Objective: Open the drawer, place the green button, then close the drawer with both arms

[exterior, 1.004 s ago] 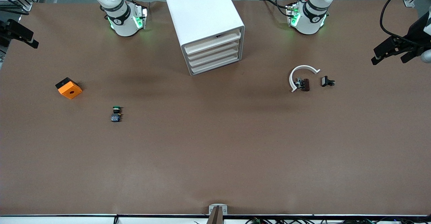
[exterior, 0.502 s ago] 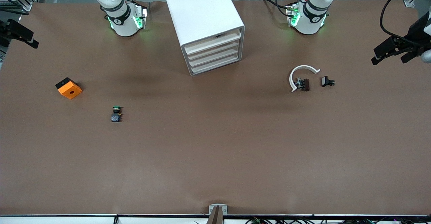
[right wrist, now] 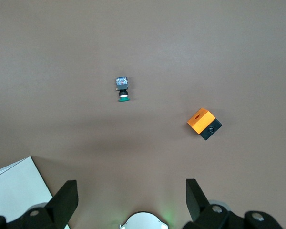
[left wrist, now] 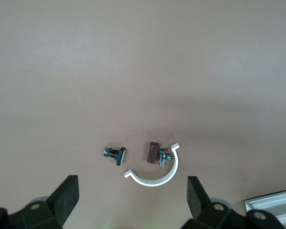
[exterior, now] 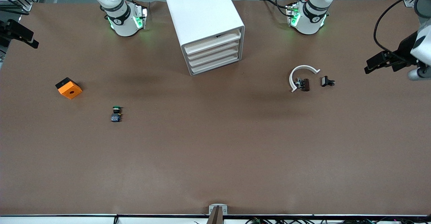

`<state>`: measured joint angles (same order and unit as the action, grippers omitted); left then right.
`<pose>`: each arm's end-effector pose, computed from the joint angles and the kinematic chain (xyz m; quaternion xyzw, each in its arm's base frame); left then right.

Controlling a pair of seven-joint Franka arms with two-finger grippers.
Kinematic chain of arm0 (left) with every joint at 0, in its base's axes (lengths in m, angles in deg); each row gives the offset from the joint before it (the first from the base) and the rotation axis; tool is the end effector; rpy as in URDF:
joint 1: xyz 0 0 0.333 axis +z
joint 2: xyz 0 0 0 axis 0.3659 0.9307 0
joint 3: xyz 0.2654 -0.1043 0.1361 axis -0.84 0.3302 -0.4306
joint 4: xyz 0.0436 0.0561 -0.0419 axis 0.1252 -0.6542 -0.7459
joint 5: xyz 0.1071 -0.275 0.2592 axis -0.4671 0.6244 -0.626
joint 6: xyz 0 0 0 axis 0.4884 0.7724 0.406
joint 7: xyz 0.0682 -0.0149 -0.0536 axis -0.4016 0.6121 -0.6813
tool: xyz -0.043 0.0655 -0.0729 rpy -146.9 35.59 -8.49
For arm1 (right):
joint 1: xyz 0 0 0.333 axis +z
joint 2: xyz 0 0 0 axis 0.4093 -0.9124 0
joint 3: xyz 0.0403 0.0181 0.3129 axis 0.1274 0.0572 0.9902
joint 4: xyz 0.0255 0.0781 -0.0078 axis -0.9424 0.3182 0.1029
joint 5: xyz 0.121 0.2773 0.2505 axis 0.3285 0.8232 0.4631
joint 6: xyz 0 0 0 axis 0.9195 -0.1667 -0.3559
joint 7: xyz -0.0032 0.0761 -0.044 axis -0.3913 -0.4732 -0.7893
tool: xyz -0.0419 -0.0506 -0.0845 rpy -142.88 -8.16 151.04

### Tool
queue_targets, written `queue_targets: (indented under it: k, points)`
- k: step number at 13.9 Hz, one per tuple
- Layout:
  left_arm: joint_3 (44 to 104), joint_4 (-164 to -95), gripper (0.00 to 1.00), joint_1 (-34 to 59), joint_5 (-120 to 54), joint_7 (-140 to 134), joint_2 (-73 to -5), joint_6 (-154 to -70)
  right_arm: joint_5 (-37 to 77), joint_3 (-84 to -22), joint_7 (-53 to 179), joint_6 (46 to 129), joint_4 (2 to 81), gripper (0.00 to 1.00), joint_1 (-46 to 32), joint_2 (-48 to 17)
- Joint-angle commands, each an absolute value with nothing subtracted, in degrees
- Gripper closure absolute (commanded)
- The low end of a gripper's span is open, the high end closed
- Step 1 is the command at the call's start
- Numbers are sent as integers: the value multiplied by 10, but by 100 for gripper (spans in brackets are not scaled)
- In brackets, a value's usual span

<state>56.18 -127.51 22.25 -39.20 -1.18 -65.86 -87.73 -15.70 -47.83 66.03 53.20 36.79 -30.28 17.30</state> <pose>0.5466 -0.0011 0.5779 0.9982 0.0469 -0.0330 0.0201 0.4836 -0.0526 0.6666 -0.9988 0.0383 0.0270 0.0139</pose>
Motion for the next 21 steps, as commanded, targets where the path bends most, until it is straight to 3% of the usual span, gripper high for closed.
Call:
queue_targets:
  k: [1,12,17,21]
  points:
    - [565,-1261,0,220,-403,-18,-611,-882,-160,-480,660,539,381,0,-299,188]
    - [569,-1252,0,115,-404,-227,-464,-949,-161,-480,660,538,379,0,-299,187]
    - [571,-1182,0,36,-394,-528,-373,-945,-160,-483,660,534,367,0,-301,180]
    - [581,-1134,0,11,-270,-715,-315,-943,-160,-483,665,535,364,0,-302,175]
